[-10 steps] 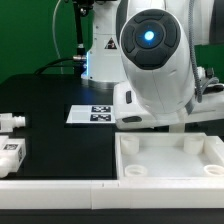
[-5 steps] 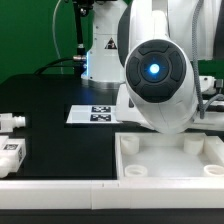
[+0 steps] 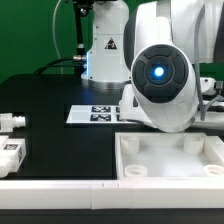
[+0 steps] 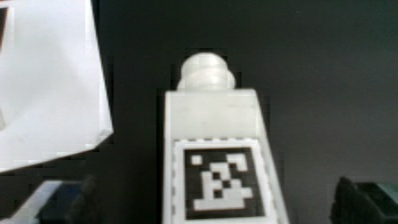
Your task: Assemble square table
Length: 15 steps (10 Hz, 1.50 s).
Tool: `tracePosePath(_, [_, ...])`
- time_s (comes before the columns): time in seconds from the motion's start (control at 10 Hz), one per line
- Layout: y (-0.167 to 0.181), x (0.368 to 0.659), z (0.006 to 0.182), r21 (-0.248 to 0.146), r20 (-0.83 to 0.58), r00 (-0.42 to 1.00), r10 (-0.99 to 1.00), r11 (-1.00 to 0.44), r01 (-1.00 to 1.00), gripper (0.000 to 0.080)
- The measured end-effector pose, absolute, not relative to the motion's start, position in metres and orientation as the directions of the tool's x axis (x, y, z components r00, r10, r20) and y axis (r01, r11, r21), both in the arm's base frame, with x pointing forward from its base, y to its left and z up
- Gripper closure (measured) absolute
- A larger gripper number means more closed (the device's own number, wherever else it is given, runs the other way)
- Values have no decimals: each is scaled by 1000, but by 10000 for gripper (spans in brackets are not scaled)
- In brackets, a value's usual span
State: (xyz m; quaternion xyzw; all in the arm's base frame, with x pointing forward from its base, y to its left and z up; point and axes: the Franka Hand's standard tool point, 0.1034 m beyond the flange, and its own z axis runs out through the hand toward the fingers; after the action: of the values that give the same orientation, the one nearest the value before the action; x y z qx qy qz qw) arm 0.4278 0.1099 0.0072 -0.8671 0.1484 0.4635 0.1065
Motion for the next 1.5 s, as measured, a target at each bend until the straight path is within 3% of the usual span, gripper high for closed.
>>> tracePosePath(0.1, [108, 430, 7, -48, -833, 530, -161, -932, -359, 151])
tracePosePath(0.2, [108, 429, 7, -48, -833, 529, -162, -932, -360, 279])
tracePosePath(0.3, [108, 429, 7, -48, -833, 529, -162, -932, -360, 279])
tracePosePath(0.5, [108, 430, 7, -48, -832, 531, -163, -931, -361, 515])
tracePosePath(0.8, [105, 447, 25, -56, -843, 518, -145, -934, -352, 515])
tracePosePath(0.9, [103, 461, 37, -75, -818, 558, -140, -936, -345, 515])
tracePosePath(1.1, [104, 492, 79, -113, -747, 651, -136, -939, -326, 515])
tracePosePath(1.5, [109, 508, 77, -130, -549, 809, -210, -935, -331, 514])
